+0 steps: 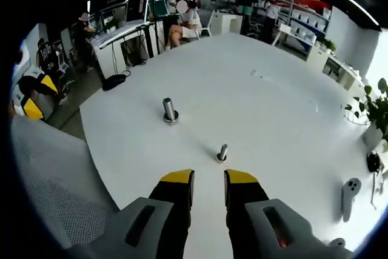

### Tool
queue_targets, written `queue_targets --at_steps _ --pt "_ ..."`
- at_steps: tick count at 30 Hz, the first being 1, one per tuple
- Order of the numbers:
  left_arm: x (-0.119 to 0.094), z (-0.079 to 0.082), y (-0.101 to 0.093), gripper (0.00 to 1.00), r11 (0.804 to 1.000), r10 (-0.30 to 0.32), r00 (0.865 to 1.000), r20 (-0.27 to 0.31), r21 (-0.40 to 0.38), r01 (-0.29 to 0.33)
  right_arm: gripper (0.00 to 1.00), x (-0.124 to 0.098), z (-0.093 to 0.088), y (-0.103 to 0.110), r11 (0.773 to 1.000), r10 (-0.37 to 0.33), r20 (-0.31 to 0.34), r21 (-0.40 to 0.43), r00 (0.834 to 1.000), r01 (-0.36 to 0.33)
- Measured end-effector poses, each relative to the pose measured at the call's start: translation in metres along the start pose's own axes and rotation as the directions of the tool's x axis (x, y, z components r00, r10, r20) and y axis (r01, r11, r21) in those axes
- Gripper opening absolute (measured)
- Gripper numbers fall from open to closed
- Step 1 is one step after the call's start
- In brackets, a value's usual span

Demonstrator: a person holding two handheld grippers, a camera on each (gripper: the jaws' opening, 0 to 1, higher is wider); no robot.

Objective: Place the washer onto the threaded stud by aligning its center hole with the stud, sliding it down to the base, and recovering from edge contact or off-axis alignment until the washer reaches the visible bottom stop.

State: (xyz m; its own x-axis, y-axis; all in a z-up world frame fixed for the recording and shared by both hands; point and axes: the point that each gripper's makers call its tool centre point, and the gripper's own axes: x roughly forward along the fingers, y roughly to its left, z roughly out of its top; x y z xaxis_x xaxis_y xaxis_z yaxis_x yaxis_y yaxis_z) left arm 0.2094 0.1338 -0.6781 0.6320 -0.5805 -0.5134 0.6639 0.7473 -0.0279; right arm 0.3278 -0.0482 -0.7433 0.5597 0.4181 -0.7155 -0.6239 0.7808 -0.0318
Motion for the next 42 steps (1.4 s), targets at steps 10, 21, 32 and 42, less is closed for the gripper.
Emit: queue_targets --at_steps 10,21,32,42 --pt "-0.001 0.004 -0.004 0.24 1.000 -0.026 0.999 0.021 -0.005 0.026 0.22 -0.039 0.003 0.013 1.000 -0.008 0.101 0.012 0.995 0.007" --pt "-0.002 0.009 -0.008 0.24 0.999 -0.030 0.999 0.044 0.018 0.030 0.23 -0.085 0.001 0.011 0.996 -0.060 0.181 0.079 0.982 0.046" --pt "-0.001 0.008 -0.009 0.24 0.999 -0.038 0.999 0.039 0.018 0.037 0.23 -0.104 -0.012 0.004 0.990 -0.117 0.199 0.099 0.973 0.099" --pt "-0.001 0.006 -0.008 0.24 0.999 -0.034 0.999 0.030 0.021 0.034 0.24 -0.119 -0.021 0.008 0.986 -0.130 0.215 0.130 0.968 0.103"
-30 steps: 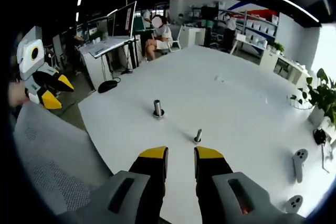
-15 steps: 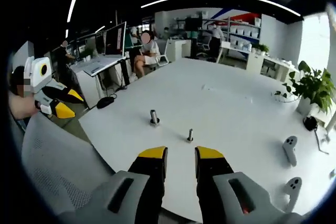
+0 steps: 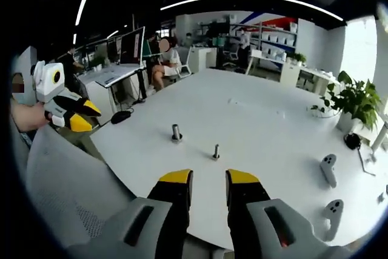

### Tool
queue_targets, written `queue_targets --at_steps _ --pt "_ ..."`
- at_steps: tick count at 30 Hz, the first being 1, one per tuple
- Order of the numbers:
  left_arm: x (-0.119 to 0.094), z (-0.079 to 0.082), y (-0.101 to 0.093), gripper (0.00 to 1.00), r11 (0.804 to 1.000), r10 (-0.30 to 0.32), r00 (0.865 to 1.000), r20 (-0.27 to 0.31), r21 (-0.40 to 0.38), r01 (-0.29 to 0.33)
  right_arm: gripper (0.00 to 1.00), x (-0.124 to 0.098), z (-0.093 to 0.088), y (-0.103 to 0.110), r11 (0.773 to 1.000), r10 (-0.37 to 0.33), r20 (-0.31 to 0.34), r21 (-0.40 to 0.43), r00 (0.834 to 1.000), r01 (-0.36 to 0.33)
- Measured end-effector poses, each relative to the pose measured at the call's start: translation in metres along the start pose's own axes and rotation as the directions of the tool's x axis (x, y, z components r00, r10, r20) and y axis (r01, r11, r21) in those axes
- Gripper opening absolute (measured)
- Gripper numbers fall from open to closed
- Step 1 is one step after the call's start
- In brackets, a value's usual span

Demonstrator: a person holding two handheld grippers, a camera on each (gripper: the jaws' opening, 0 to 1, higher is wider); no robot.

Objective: Place the washer onto the threaded stud by aligning its center hole with the stud, sliding it down to the base, and recovering from edge contact or off-axis alignment until the washer reaches the visible bottom stop.

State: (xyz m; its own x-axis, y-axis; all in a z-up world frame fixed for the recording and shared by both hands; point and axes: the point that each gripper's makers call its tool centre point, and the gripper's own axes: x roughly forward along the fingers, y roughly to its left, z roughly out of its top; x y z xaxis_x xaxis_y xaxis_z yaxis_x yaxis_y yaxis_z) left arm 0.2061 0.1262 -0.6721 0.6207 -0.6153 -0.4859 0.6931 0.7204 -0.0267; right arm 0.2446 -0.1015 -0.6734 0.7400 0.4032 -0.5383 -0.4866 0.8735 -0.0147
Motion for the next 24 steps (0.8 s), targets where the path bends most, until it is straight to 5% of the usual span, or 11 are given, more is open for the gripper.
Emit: queue_targets --at_steps 6,24 --pt "0.000 0.000 0.002 0.24 1.000 0.006 1.000 0.003 -0.007 -0.006 0.24 -0.001 -0.018 0.004 1.000 0.006 -0.027 -0.007 1.000 -0.006" --pt "-0.003 0.003 0.009 0.24 0.999 0.037 0.999 0.027 -0.040 -0.035 0.26 0.004 -0.029 0.007 1.000 0.021 -0.056 -0.004 0.998 -0.021"
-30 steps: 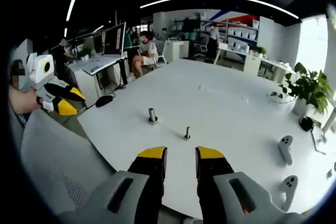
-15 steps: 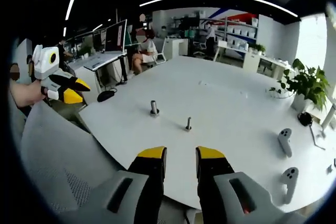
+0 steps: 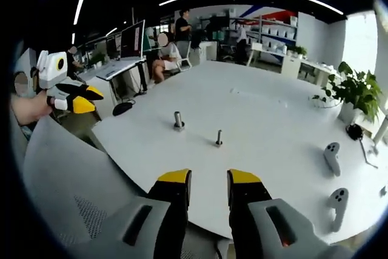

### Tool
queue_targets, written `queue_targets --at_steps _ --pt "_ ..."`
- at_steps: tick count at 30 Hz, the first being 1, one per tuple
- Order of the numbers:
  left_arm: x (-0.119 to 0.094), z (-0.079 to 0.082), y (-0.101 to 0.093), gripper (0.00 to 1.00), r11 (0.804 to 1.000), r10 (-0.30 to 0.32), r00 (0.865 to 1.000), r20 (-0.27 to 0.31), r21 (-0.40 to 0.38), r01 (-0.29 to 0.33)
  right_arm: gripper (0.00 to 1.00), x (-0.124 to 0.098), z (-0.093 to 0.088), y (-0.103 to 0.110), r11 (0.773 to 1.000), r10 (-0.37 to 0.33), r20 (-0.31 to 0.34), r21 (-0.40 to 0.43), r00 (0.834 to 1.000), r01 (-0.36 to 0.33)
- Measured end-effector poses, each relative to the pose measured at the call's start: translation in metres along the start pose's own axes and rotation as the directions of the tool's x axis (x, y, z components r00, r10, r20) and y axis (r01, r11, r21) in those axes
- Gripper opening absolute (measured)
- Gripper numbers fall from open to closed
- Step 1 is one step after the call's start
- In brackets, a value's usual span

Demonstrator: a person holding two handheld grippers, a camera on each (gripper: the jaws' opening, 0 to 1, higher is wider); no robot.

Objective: Place the washer onto the threaded stud by aligning its center hole with the stud, sliding it down to the base, and recovering from edge contact or off-axis alignment until the washer reaches the visible bottom stop.

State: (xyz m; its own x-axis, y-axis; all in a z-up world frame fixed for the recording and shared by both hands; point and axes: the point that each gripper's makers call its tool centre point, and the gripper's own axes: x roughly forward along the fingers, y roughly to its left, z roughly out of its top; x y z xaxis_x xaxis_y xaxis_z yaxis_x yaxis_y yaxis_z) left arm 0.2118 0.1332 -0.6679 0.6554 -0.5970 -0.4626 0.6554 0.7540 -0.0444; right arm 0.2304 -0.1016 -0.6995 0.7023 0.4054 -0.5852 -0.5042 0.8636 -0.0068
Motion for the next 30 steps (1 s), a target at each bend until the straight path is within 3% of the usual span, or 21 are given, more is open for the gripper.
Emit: queue_targets --at_steps 30 --pt "-0.001 0.001 -0.001 0.24 1.000 0.003 1.000 0.007 0.009 -0.003 0.26 -0.002 -0.003 -0.009 0.999 -0.039 -0.005 0.003 0.999 0.039"
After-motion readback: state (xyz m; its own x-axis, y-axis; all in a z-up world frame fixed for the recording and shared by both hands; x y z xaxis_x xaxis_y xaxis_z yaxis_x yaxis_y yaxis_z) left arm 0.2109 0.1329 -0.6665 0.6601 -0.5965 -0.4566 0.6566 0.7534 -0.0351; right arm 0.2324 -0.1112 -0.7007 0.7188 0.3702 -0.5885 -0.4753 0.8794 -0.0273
